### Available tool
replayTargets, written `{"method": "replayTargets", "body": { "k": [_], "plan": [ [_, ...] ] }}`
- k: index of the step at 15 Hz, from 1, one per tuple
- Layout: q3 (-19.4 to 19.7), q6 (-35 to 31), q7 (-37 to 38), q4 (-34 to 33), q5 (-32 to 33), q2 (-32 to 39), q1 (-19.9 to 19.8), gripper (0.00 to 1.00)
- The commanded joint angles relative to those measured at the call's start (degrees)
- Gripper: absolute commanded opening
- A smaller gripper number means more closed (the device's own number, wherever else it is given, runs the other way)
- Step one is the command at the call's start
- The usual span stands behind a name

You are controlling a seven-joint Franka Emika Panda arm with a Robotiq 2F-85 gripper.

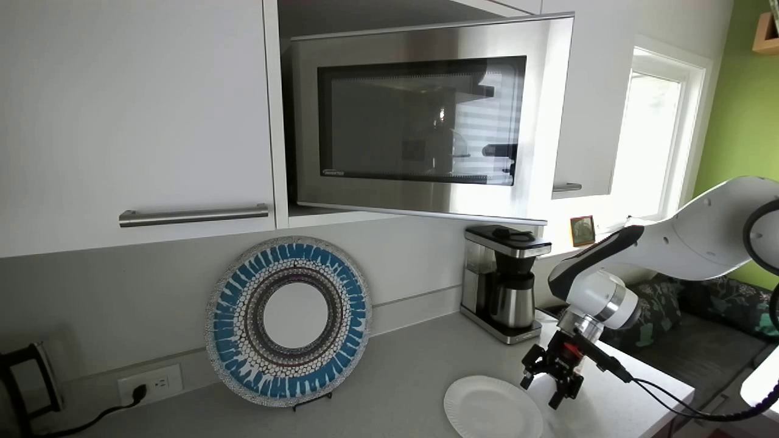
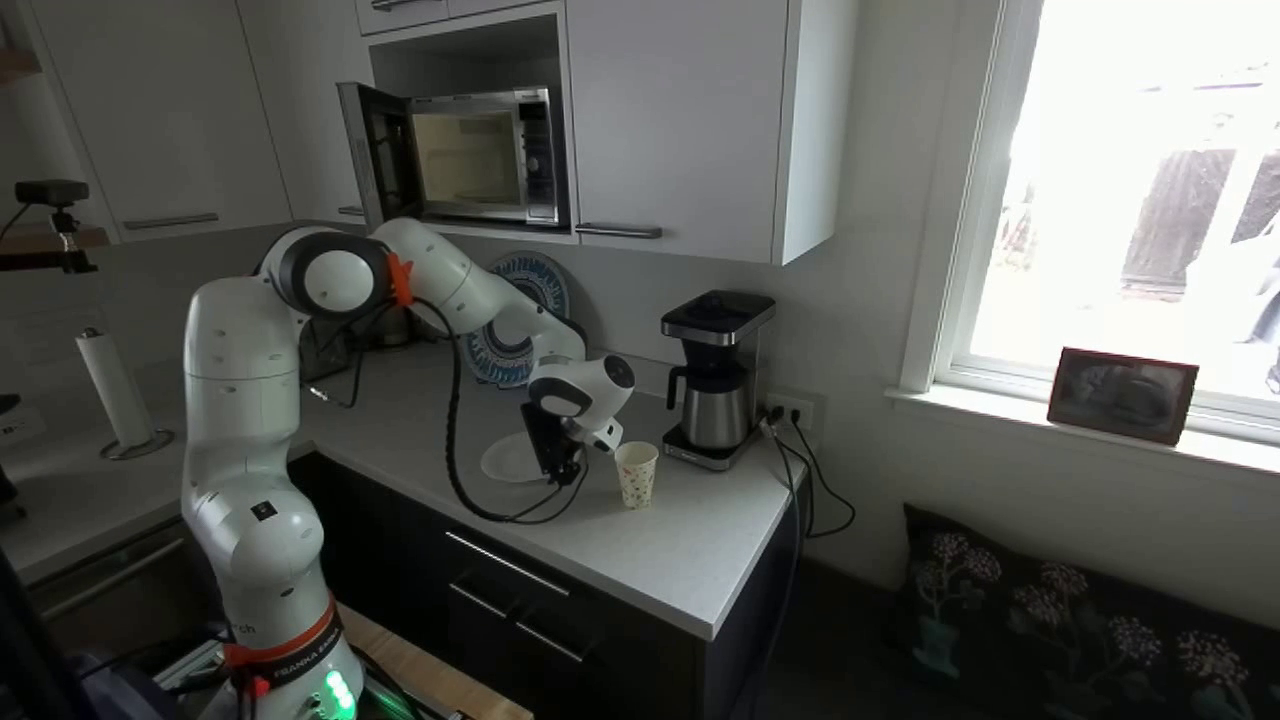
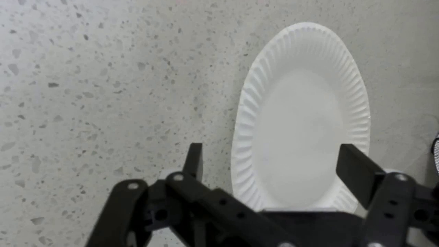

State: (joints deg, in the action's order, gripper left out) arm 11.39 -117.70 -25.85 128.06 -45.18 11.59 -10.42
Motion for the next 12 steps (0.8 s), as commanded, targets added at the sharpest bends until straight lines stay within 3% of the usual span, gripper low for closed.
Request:
{"method": "replayTargets", "body": {
  "k": [1, 5, 7, 12],
  "plan": [
    [-1.43, -2.59, -0.88, 0.25, -0.22, 1.10, -0.81, 1.00],
    [-2.31, -3.51, -1.63, 0.27, -1.04, 1.64, -0.90, 0.99],
    [-2.59, -3.71, -1.70, 0.30, -1.02, 1.72, -0.90, 0.86],
    [-2.99, -3.22, -1.83, 0.22, -0.71, 1.98, -0.96, 0.36]
  ]
}}
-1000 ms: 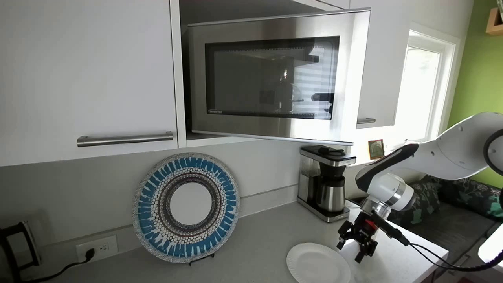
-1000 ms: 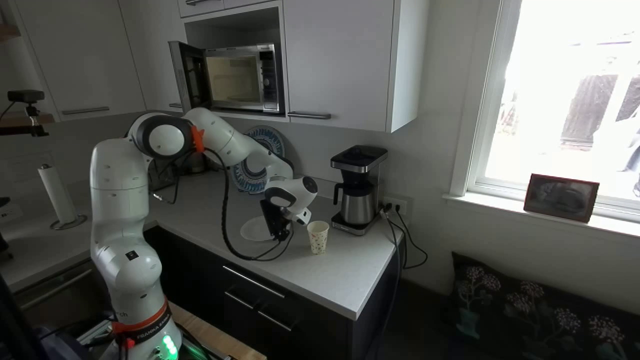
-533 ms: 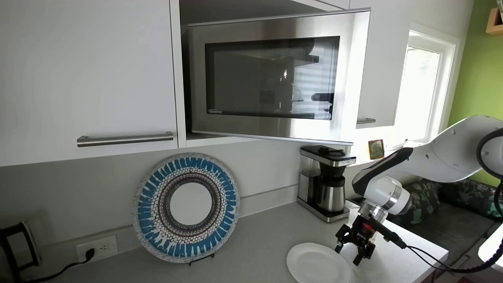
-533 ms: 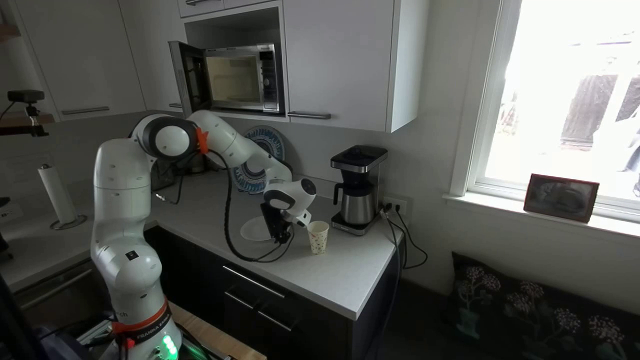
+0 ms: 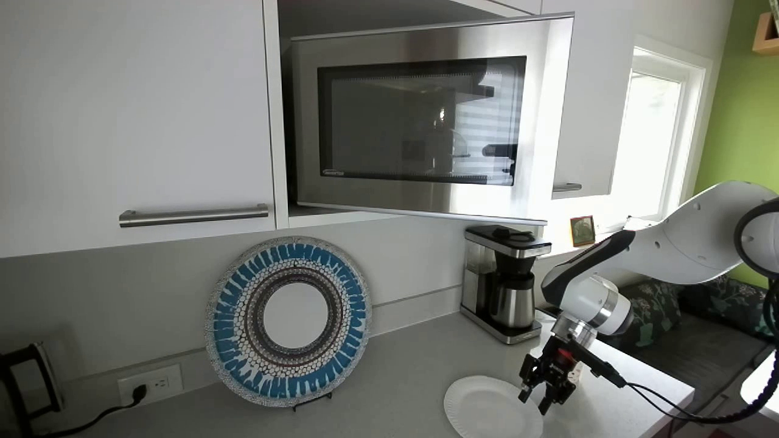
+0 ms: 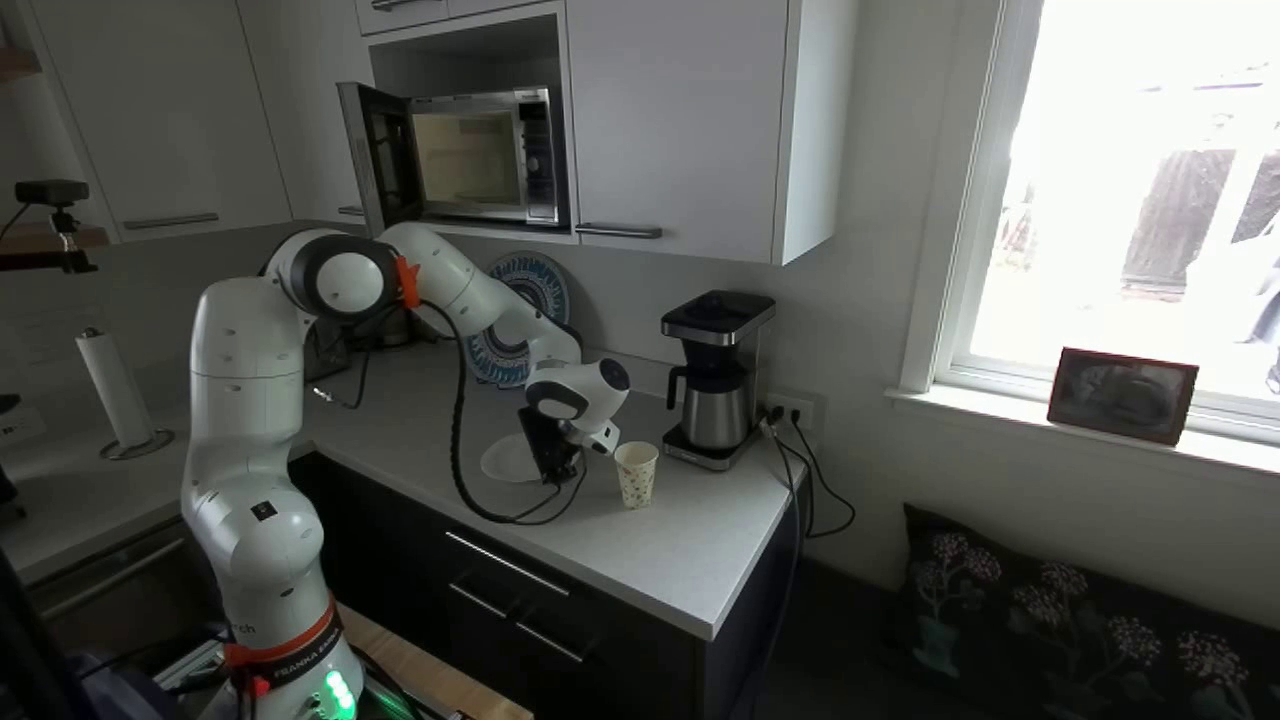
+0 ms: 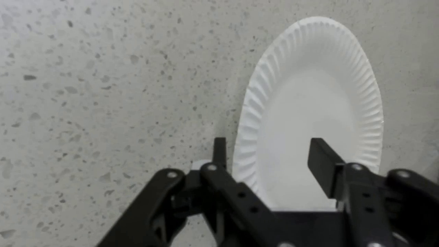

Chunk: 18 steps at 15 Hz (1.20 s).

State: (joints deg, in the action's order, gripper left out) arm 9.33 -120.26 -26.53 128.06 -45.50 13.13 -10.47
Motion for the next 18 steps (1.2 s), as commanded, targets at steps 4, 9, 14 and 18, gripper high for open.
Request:
{"method": "replayTargets", "body": {
  "k": [4, 9, 14, 18],
  "plan": [
    [-1.00, -0.28, -1.49, 0.04, -0.23, 0.75, -1.04, 0.08],
    [-1.07, 0.26, -2.33, -0.36, -0.67, 1.07, -1.43, 0.00],
    [-1.22, -0.03, -3.58, 0.07, -0.10, 0.38, -1.43, 0.29],
    [-1.89, 0.10, -5.82, -0.34, -0.81, 0.58, -1.29, 0.54]
  ]
}}
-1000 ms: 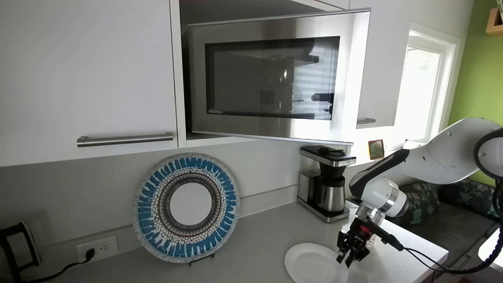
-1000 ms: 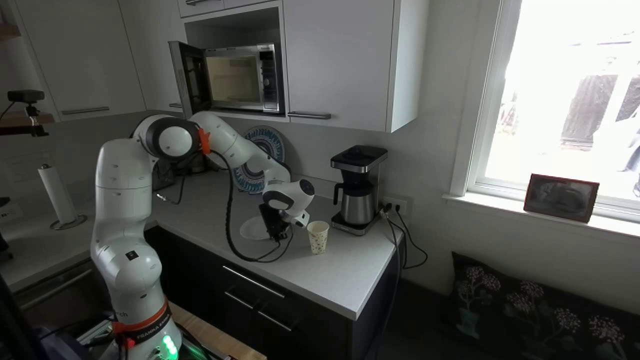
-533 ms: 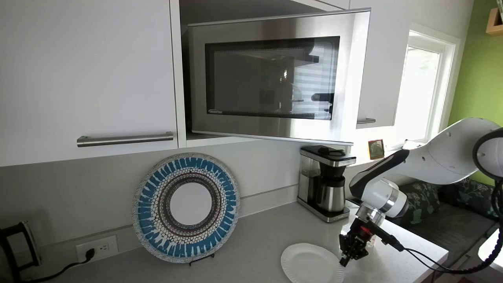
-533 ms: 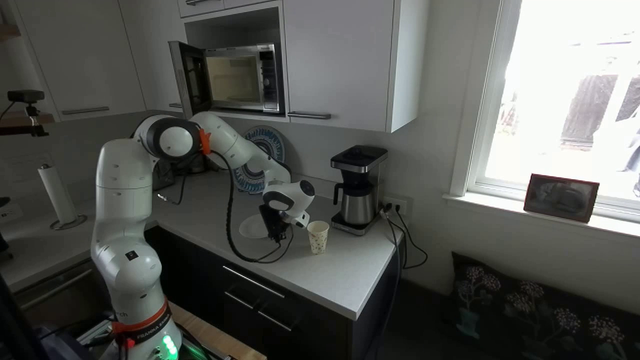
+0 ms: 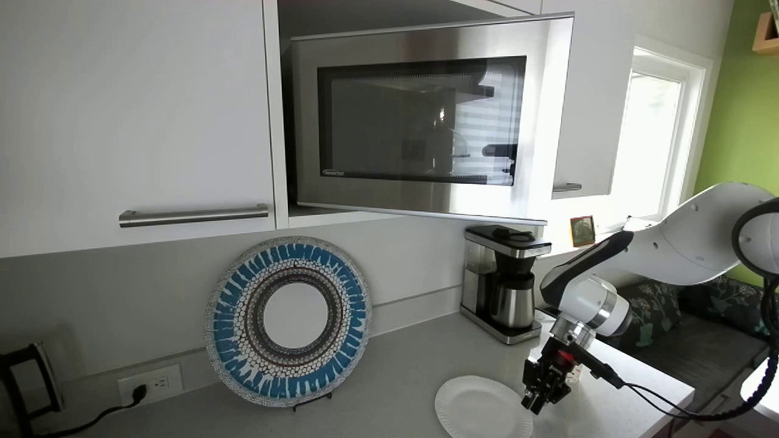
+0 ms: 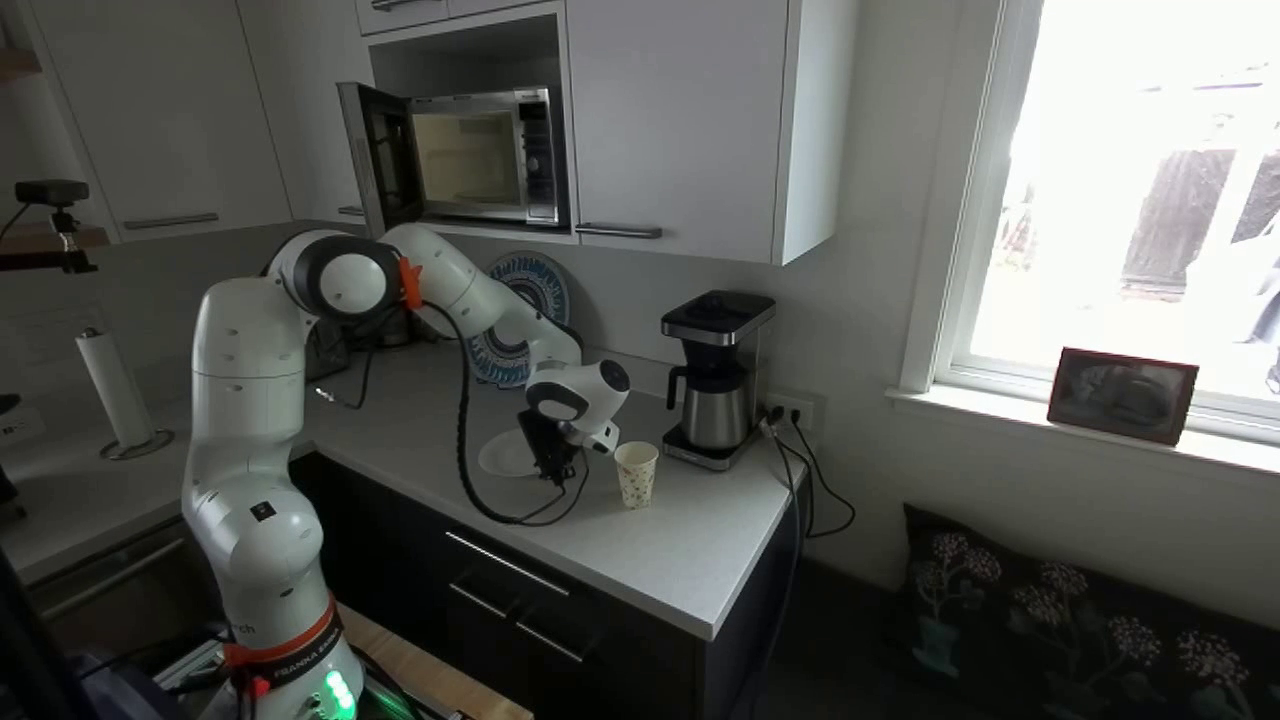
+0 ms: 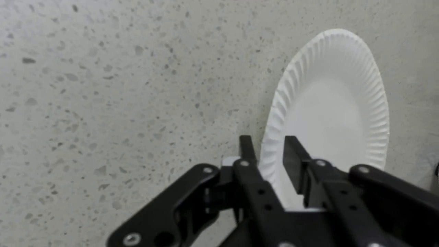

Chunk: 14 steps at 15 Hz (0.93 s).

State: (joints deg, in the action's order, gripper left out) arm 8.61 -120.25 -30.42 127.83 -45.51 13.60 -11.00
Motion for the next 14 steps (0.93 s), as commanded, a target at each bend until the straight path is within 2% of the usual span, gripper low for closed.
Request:
{"method": "replayTargets", "body": {
  "k": [1, 5, 6, 7, 8, 9, 14],
  "plan": [
    [-1.37, 0.08, -2.24, -0.28, -0.87, 0.28, -0.69, 0.61],
    [-2.27, -0.04, -3.34, -0.94, -1.27, 0.89, -0.50, 0.92],
    [-2.44, 0.03, -3.60, -1.07, -1.36, 0.96, -0.52, 0.91],
    [-2.55, -0.01, -3.89, -1.15, -1.35, 1.04, -0.52, 0.57],
    [-2.61, 0.17, -4.09, -1.25, -1.27, 1.13, -0.57, 0.62],
    [-2.63, 0.07, -4.11, -1.30, -1.17, 1.22, -0.58, 0.62],
    [-2.48, 0.18, -4.08, -1.58, -0.66, 1.62, -0.74, 0.23]
  ]
}}
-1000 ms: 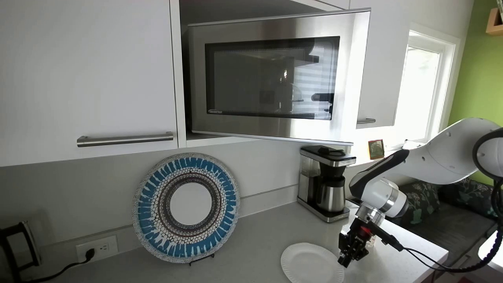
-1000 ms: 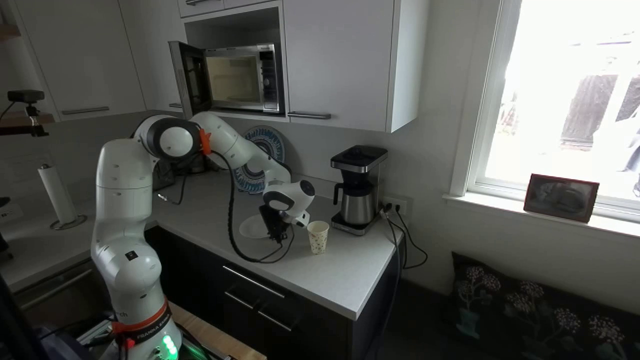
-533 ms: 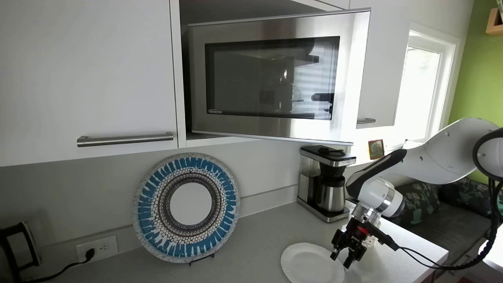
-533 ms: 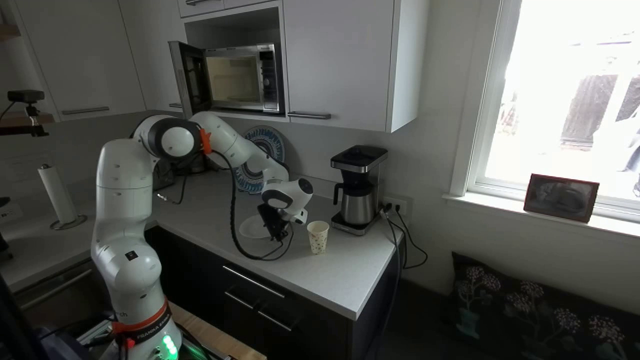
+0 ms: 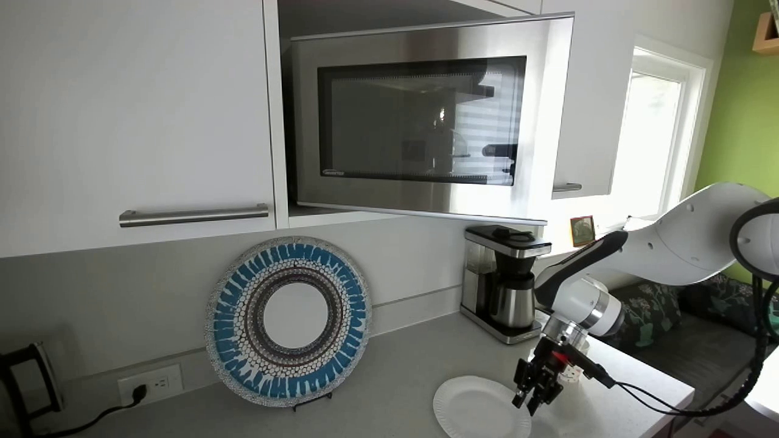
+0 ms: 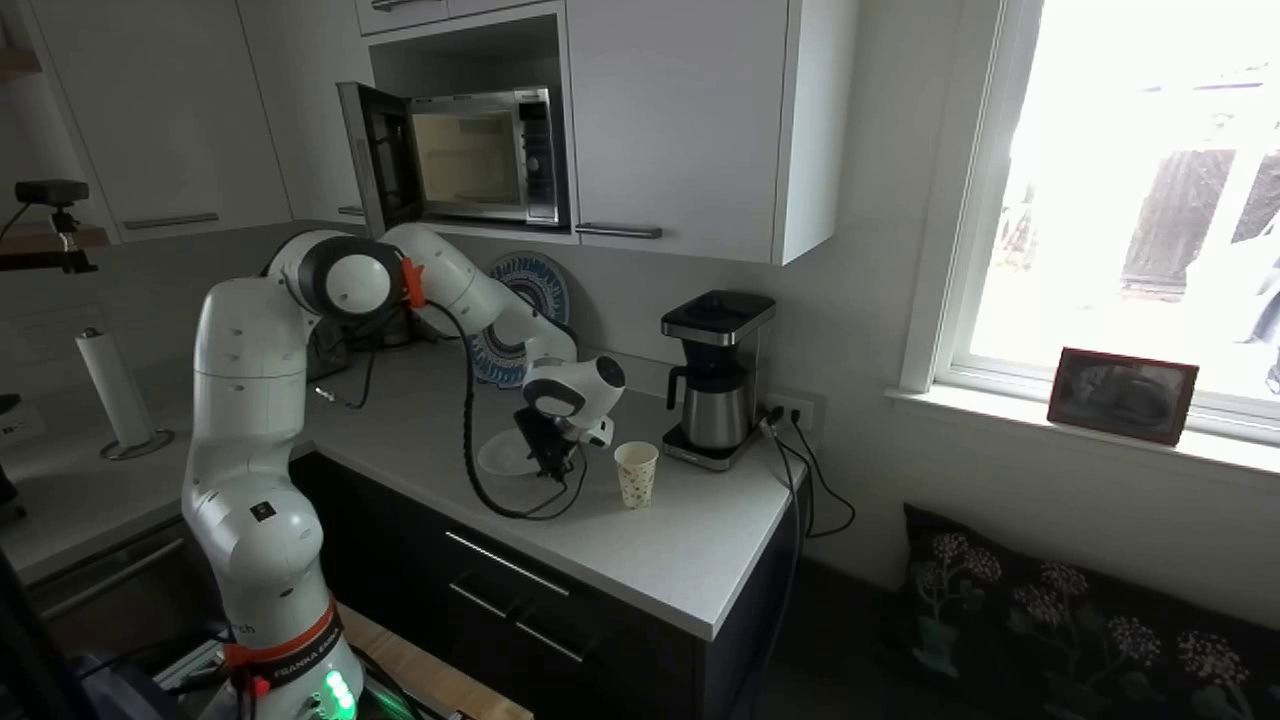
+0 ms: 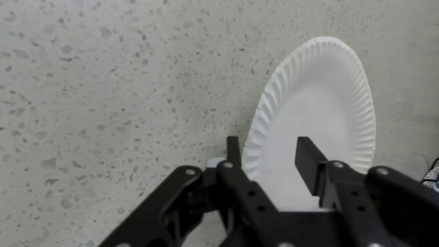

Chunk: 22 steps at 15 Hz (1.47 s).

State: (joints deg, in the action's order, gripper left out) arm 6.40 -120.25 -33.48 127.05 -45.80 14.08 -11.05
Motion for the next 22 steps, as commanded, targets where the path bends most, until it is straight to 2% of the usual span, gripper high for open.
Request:
{"method": "replayTargets", "body": {
  "k": [1, 3, 4, 10, 13, 22],
  "plan": [
    [-0.24, 0.20, -0.98, -0.89, -0.27, 1.26, -0.74, 0.16],
    [-0.23, 0.43, -1.13, -1.20, -0.27, 1.58, -0.95, 0.01],
    [-0.22, 0.65, -1.26, -1.44, -0.31, 1.82, -1.11, 0.00],
    [-0.28, 3.77, -3.36, -2.08, -1.90, 0.63, -2.44, 0.00],
    [0.39, 7.41, -5.54, -1.00, -1.29, -3.58, -3.02, 0.00],
    [5.48, 15.78, -4.90, 2.18, 4.75, -17.66, -3.53, 0.00]
  ]
}}
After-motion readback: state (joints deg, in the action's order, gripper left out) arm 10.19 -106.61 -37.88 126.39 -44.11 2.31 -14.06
